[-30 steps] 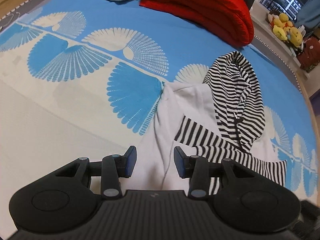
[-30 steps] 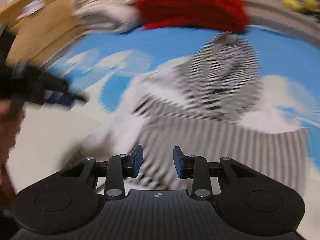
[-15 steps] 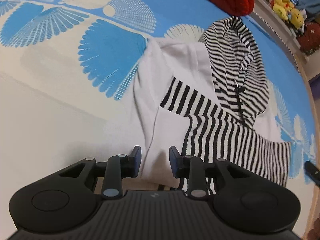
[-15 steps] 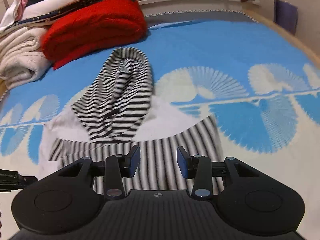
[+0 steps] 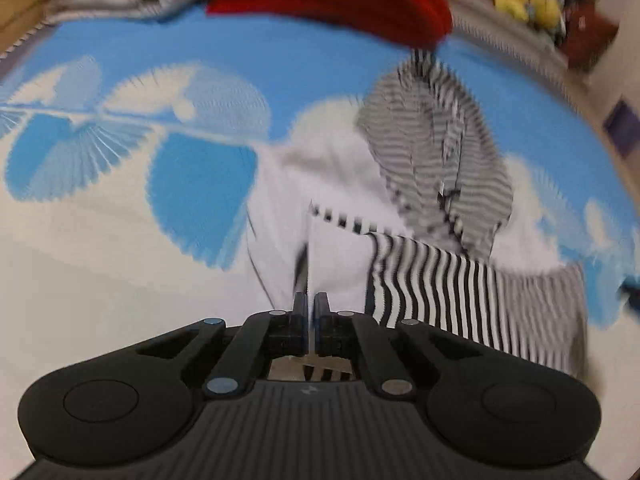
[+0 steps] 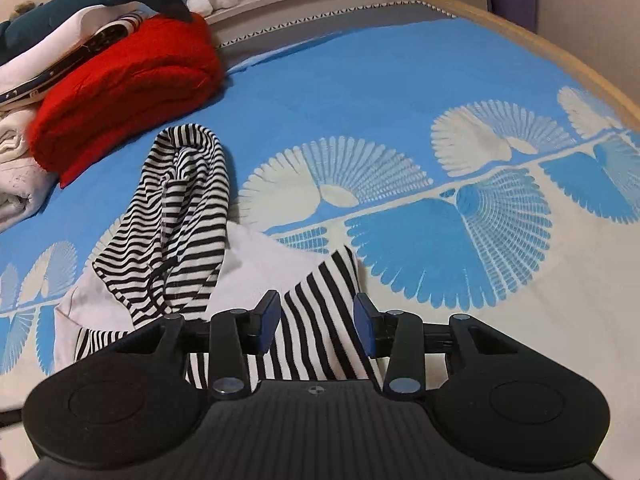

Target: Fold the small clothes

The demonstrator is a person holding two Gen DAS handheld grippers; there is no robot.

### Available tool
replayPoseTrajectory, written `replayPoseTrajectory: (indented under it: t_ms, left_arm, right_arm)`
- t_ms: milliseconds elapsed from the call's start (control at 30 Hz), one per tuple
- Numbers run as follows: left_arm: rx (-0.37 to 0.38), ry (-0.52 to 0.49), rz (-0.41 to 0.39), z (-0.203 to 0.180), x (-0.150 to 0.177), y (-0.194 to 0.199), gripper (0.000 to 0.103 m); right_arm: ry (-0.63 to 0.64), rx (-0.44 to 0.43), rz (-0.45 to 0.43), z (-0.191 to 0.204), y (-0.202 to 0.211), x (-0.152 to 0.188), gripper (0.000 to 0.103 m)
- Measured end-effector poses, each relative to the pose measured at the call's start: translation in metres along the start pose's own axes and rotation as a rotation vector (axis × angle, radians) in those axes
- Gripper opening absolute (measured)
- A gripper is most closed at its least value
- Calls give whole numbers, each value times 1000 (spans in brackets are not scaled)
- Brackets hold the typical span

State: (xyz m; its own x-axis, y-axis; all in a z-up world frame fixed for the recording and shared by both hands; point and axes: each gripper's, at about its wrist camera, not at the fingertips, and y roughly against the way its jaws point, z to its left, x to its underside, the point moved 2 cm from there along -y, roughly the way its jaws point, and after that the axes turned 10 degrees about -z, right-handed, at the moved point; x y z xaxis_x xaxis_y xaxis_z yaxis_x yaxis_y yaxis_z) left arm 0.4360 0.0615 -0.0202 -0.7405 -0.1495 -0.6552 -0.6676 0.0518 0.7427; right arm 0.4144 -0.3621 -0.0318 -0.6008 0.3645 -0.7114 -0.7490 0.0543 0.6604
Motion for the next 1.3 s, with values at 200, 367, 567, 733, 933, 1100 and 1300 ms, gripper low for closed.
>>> replayPoseTrajectory:
  t_ms: [200,367,567,733,933,1100,1300]
  left_arm:
    - [-72,38,125,18,11,-12,6]
    - [-27,39,86,12,10,-10,7]
    - [-67,-22,289,10,56,-53,8]
    - [-43,-23,192,3,37,-34,13]
    - [-17,15,154,-6,22,-28,13]
    - [-6,27,147,-3,17,-27,13]
    - [19,22,152,0,16,-25,13]
  right_arm:
    - [-122,-19,145,-1,-16,28,42]
    - [-161,42,269,-9,-36,54,42]
    - [-154,104,293,-24,-48,66,40]
    - [-191,83,191,-27,-39,39,41]
    - [-133,33,87,-35,-59,19,50]
    - [-26,-20,102,-27,-90,26,21]
    - [40,94,-25,-28,-90,25,6]
